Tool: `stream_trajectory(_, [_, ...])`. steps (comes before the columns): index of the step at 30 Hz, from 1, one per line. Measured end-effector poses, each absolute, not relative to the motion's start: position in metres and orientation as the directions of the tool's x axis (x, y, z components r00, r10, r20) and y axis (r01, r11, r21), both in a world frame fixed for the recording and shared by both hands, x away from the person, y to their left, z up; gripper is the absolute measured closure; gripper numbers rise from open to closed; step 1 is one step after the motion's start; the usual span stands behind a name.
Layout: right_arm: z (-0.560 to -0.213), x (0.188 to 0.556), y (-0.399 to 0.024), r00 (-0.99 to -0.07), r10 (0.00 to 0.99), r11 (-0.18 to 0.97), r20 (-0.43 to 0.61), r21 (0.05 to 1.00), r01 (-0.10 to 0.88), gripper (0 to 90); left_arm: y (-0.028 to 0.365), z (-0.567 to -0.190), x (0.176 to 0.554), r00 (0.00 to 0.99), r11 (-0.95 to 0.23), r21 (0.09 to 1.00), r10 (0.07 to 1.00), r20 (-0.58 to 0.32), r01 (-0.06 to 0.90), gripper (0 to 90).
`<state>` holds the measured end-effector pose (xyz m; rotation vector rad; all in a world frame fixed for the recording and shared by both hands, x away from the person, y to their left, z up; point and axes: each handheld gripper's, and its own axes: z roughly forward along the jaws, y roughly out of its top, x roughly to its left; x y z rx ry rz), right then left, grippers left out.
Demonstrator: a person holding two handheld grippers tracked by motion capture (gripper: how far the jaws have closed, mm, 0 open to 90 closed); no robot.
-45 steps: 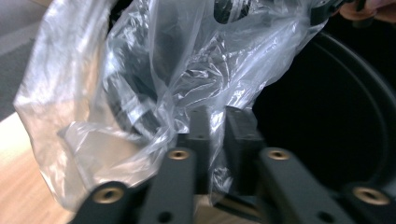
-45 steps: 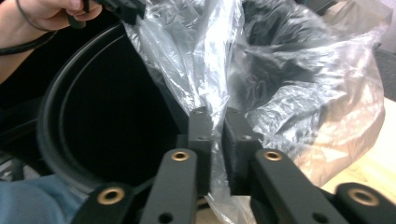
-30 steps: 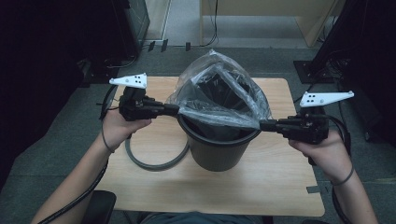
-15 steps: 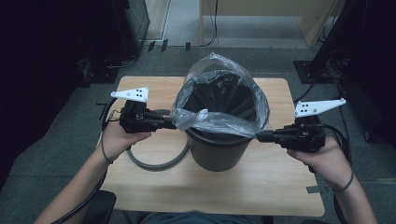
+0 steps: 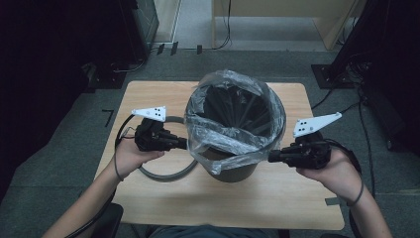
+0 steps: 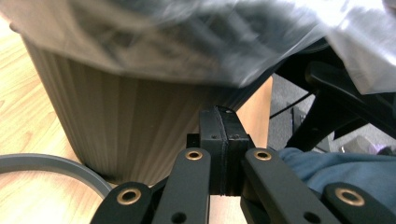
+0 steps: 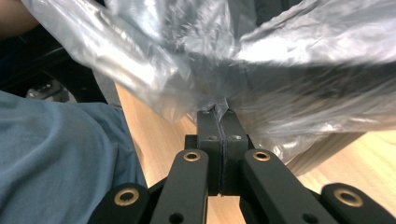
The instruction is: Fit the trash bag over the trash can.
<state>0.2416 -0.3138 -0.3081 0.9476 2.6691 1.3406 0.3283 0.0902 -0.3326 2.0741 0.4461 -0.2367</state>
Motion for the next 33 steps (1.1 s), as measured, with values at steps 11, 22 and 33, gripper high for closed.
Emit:
stream_trajectory(11, [-0.293, 0.234, -0.322, -0.826, 0.509, 0.403, 0.241, 0.781, 0.476, 74.4, 0.117, -0.304, 0.331, 0.916, -0.364, 0.845, 0.236, -0.325, 0.393, 73.3])
stream_trajectory(22, [-0.275, 0.22, -0.33, -0.839, 0.522, 0.328, 0.151, 0.873, 0.36, 57.9, 0.106, -0.287, 0.326, 0.961, -0.345, 0.901, 0.178, -0.211, 0.262, 44.8])
stream_trajectory(33, [-0.287, 0.224, -0.319, -0.842, 0.5, 0.327, 0.201, 0.857, 0.398, 76.7, 0.098, -0.294, 0.328, 0.947, -0.372, 0.875, 0.2, -0.25, 0.309, 73.8])
